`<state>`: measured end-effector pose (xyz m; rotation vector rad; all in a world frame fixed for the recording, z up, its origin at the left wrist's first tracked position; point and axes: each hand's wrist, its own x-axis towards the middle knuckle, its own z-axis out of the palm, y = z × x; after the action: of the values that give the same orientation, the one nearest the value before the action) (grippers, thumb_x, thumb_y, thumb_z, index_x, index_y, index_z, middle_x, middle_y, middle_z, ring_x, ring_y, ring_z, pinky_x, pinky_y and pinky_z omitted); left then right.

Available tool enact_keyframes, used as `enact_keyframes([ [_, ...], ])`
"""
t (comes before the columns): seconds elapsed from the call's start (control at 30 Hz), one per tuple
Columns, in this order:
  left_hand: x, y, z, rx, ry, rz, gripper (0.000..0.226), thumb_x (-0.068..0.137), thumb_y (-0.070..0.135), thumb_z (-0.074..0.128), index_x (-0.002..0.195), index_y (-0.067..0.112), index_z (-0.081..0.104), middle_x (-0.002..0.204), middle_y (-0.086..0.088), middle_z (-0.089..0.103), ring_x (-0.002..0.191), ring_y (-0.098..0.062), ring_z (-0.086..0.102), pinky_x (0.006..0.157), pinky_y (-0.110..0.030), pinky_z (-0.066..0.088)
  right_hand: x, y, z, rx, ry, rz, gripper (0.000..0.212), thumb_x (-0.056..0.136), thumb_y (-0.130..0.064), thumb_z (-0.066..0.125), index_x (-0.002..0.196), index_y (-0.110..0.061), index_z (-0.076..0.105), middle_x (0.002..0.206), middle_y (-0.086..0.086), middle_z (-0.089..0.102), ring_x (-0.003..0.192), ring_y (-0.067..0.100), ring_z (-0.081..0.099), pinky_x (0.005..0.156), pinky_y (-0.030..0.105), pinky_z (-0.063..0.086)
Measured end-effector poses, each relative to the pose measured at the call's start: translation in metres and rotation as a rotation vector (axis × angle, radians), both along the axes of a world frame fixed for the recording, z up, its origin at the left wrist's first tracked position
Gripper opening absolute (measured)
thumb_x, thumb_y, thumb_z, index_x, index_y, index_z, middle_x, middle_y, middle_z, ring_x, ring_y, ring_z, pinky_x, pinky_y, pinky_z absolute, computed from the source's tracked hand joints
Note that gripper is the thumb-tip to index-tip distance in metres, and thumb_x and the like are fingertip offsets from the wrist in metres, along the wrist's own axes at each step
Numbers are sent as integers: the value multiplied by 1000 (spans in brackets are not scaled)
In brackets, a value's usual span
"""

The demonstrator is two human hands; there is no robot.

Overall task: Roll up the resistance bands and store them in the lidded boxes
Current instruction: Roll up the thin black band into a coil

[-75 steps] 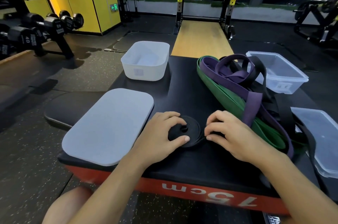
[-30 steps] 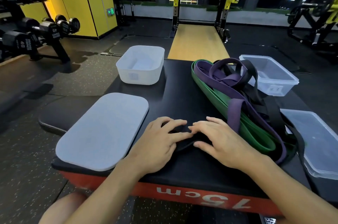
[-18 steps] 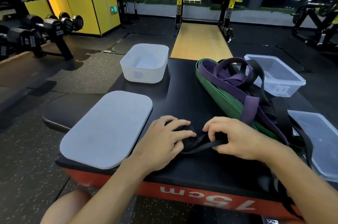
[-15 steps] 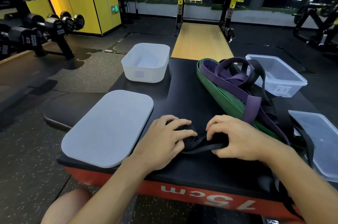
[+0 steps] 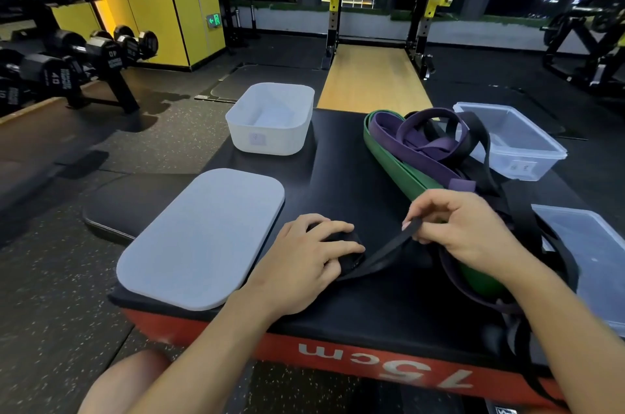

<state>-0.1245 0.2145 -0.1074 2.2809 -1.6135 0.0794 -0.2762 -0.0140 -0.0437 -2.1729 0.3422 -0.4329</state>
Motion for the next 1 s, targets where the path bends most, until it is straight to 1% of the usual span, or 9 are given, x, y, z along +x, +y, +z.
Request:
enact_keyframes([
  [0.1, 0, 0, 0, 1, 2, 2, 52, 99, 32, 31, 138, 52, 58, 155, 28, 41, 140, -9, 30, 114, -26, 20, -2, -1, 7, 222, 36, 90, 17, 83, 12, 75, 80, -4, 76, 71, 14, 72, 62, 18, 67, 59, 23, 55],
  [0.2, -1, 0, 1, 5, 10, 4, 52, 99, 32, 31, 139, 52, 58, 156, 28, 41, 140, -9, 29, 116, -28, 22, -4, -8, 15, 382, 58, 138, 6, 77, 0, 79, 81, -5, 78, 73, 15, 72, 60, 19, 68, 55, 21, 55],
  [0.33, -2, 0, 2, 5, 16, 11, 55, 98, 35, 26, 139, 52, 58, 155, 29, 41, 140, -8, 29, 117, -29, 22, -6, -18, 15, 396, 112, 218, 47, 61, -44, 96, 84, -5, 81, 80, 16, 73, 66, 18, 65, 62, 22, 54],
  [0.4, -1, 0, 2, 5, 12, 11, 56, 98, 36, 24, 139, 52, 57, 156, 28, 41, 140, -8, 29, 117, -29, 23, -6, -19, 13, 332, 123, 238, 55, 67, -60, 88, 75, -6, 77, 76, 9, 69, 72, 17, 62, 69, 24, 52],
  [0.5, 0, 0, 1, 1, 12, 8, 56, 97, 37, 24, 139, 53, 57, 155, 28, 41, 139, -8, 29, 116, -27, 21, -5, -13, 14, 217, 163, 206, 39, 83, -48, 72, 67, -13, 67, 75, 1, 64, 77, 16, 59, 77, 26, 50],
  [0.67, 0, 0, 2, 3, 18, 3, 56, 97, 37, 25, 139, 52, 58, 156, 28, 41, 139, -8, 29, 116, -29, 22, -2, -6, 7, -163, 277, 152, 22, 79, -49, 77, 77, -27, 75, 113, -19, 63, 91, 5, 67, 90, 29, 54],
  [0.83, 0, 1, 3, 10, 19, -5, 50, 100, 31, 35, 140, 53, 57, 156, 27, 40, 140, -8, 28, 116, -28, 20, -2, 4, 6, -362, 426, 293, 54, 64, -61, 89, 111, -41, 71, 134, -31, 48, 122, -13, 46, 98, 8, 40],
  [0.93, 0, 1, 2, 7, 14, -6, 50, 100, 32, 35, 140, 52, 57, 156, 27, 40, 140, -9, 28, 117, -31, 22, 3, 19, 0, -594, 444, 350, 81, 60, -74, 83, 131, -43, 57, 138, -33, 37, 128, -7, 32, 105, 17, 32],
  [1.0, 0, 0, 2, 2, 16, -6, 49, 100, 31, 37, 140, 51, 57, 156, 27, 41, 140, -9, 29, 117, -32, 23, 5, 27, -4, -684, 394, 364, 76, 64, -75, 74, 129, -44, 53, 130, -31, 42, 121, -3, 37, 106, 23, 31],
])
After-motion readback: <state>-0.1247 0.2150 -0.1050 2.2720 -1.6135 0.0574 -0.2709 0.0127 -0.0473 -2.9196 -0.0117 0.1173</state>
